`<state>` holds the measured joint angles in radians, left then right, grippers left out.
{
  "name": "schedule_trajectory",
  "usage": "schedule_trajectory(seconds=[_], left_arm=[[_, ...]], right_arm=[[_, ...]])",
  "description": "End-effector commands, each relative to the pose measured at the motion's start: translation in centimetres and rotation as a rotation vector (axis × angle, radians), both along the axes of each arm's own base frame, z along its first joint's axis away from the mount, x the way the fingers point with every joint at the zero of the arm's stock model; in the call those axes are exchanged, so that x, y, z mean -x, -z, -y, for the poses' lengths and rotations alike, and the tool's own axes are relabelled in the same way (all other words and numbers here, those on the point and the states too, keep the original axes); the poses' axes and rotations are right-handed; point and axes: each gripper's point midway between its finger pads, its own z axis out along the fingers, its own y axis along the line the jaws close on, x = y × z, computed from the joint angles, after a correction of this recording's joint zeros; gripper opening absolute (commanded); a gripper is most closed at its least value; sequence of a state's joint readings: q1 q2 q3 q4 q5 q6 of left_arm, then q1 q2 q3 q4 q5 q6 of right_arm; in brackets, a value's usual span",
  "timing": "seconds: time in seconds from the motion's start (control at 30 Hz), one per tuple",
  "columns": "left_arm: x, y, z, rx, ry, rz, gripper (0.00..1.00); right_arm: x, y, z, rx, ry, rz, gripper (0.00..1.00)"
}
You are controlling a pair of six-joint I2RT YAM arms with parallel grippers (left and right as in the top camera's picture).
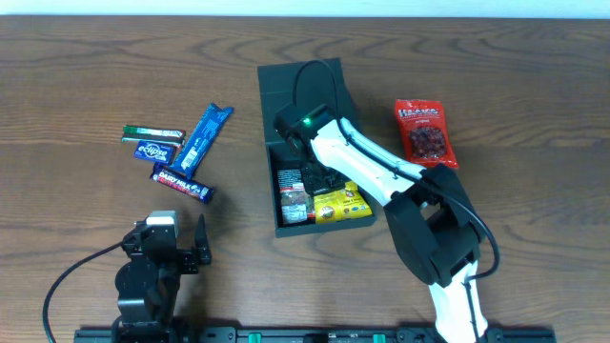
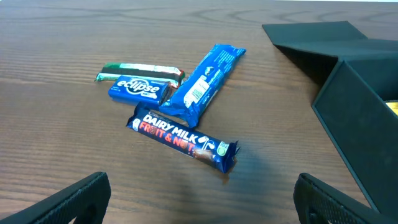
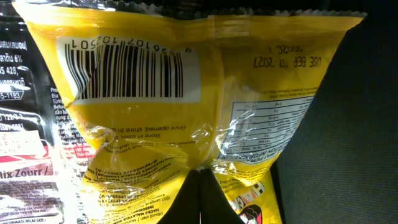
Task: Pack container
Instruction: 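Push the yellow bag down flat inside the box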
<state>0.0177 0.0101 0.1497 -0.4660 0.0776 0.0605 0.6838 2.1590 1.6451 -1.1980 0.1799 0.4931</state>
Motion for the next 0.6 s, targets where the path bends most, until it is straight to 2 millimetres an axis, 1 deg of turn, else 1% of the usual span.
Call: schedule_trajectory(seconds=[0.0,0.2,0.27,0.3,0.37,0.47,0.5,0.57], left_arm=[[0.0,0.7,-0.2,-0.016,-0.005,-0.013,0.95],[0.0,0.7,-0.2,-0.016,-0.005,-0.013,0.95],[0.0,0.7,-0.2,-0.016,-0.005,-0.013,0.95],[0.0,0.7,-0.2,-0.016,-0.005,-0.013,0.95],[0.0,0.7,-0.2,-0.016,-0.005,-0.013,0.95],[0.0,0.7,-0.2,-0.016,-0.005,-0.013,0.95],[0.0,0.7,-0.2,-0.016,-0.005,-0.013,0.95],[0.0,0.7,-0.2,-0.016,-0.005,-0.013,0.95]], right_arm=[[-0.1,0.4,0.9,0.039,0.011,0.013,0.02],[-0.4,0.2,1.2,0.058,0.026,0.036,0.02],[-0.4,-0.3,1.1,0.052,0.025,0.035,0.01],[-0.5,-0.9,0.9,0.047,0.027,0.037,0.01],[-1.0,-2.7,0.5,0.030,0.027,0.057,0.02],[-2.4,-6.6,-0.3,-0.021,0.001,0.127,0.02],[-3.0,-8.1,-0.3,-0.031,-0.006,0.165,0.02],[-3.8,-10.3,-0.3,-0.058,-0.030,0.213,0.14]])
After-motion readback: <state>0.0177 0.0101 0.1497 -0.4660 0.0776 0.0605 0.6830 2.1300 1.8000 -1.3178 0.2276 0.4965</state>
